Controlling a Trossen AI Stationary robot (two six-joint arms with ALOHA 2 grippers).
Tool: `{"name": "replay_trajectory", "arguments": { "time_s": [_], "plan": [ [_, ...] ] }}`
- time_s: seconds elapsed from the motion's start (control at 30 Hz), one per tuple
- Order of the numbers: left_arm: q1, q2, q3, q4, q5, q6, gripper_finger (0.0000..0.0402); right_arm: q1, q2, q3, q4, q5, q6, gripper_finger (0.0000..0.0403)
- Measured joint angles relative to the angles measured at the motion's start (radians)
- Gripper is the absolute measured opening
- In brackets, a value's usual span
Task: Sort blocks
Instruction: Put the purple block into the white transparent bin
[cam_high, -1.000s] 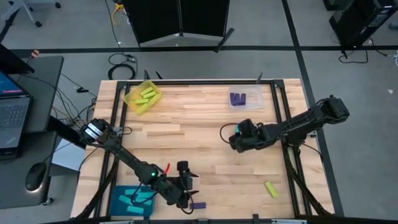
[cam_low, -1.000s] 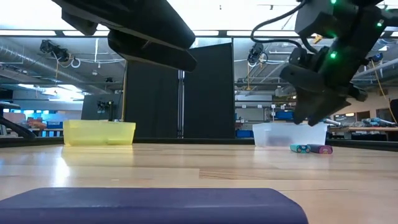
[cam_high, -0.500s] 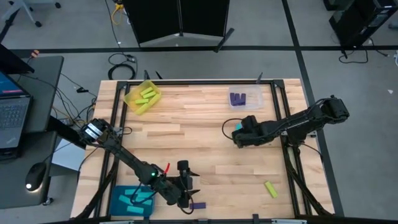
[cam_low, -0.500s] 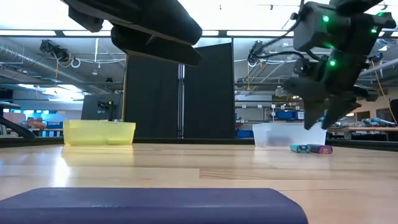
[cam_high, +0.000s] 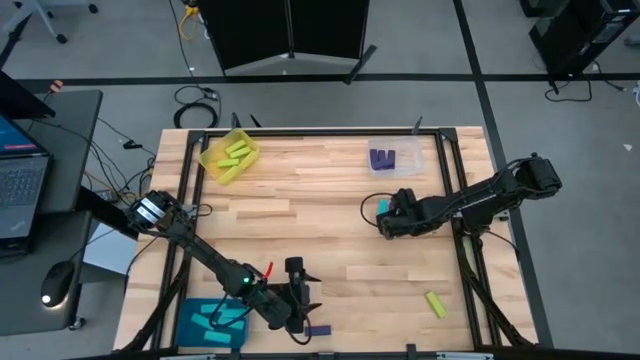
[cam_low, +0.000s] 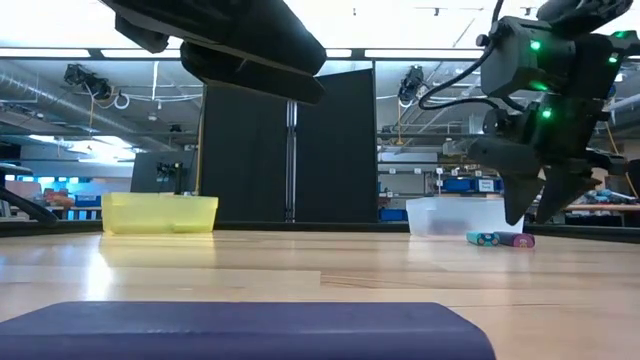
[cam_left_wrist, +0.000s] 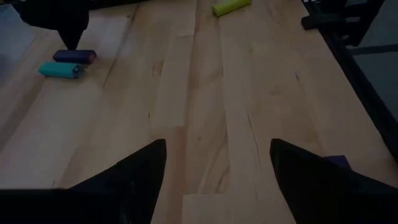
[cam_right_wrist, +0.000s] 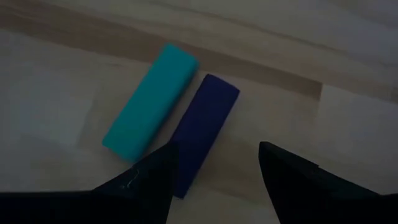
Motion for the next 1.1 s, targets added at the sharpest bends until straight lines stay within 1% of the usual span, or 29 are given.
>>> {"name": "replay_trajectory", "arguments": {
  "time_s": [0.37,0.8,0.97,1.1],
  "plan": [
    [0.0,0.0,0.0,0.0,-0.008,0.019,0.0296,0.0,0.0,-0.062,0.137,0.002,-0.002,0.0234],
    [0.0,0.0,0.0,0.0,-0.008,0.019,0.0296,-0.03,0.001,-0.12,0.171,0.02,-0.007,0.0231],
    [0.0,0.0,0.0,0.0,-0.009,0.019,0.0296,-0.037,-0.002,-0.149,0.206,0.024,-0.03,0.0203],
    [0.0,0.0,0.0,0.0,-0.009,0.019,0.0296,-0.038,-0.002,-0.156,0.206,0.019,-0.047,0.0157]
  ]
}}
